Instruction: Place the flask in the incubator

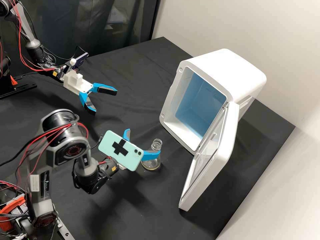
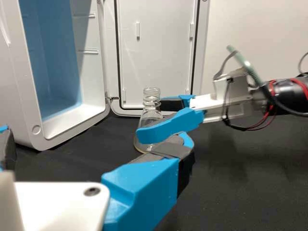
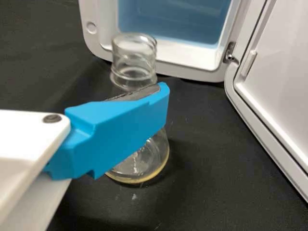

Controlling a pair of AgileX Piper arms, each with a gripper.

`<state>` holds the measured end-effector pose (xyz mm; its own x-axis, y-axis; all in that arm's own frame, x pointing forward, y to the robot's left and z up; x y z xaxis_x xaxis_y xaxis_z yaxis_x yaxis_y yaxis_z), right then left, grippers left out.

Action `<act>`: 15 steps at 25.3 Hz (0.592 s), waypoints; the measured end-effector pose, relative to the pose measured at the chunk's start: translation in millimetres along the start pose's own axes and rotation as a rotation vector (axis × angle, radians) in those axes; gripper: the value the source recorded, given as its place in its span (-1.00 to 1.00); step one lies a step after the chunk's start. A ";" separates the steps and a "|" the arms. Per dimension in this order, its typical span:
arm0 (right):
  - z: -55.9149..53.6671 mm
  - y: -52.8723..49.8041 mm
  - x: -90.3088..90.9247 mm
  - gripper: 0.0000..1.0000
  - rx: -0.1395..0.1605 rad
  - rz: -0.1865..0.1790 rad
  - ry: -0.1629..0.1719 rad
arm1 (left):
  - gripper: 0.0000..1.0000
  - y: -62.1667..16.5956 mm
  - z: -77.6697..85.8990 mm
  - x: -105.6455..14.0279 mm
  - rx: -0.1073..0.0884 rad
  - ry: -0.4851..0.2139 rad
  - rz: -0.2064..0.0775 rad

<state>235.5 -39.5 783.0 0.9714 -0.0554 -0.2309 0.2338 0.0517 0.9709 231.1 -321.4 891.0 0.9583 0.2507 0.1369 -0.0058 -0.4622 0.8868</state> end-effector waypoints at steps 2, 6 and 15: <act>5.6 -0.2 7.0 1.00 0.012 0.004 -0.022 | 1.00 0.0 0.0 0.0 0.000 0.000 0.000; 14.6 1.4 19.5 1.00 0.030 0.022 -0.055 | 1.00 0.0 0.0 0.0 0.000 0.000 0.000; 26.9 3.1 36.4 1.00 0.050 0.047 -0.094 | 1.00 0.0 0.0 0.0 0.000 0.000 0.000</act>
<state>270.4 -68.2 779.3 0.9725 -0.1475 -0.1804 0.1833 0.0064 0.9830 231.1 -321.4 891.0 0.9583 0.2507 0.1369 -0.0058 -0.4622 0.8868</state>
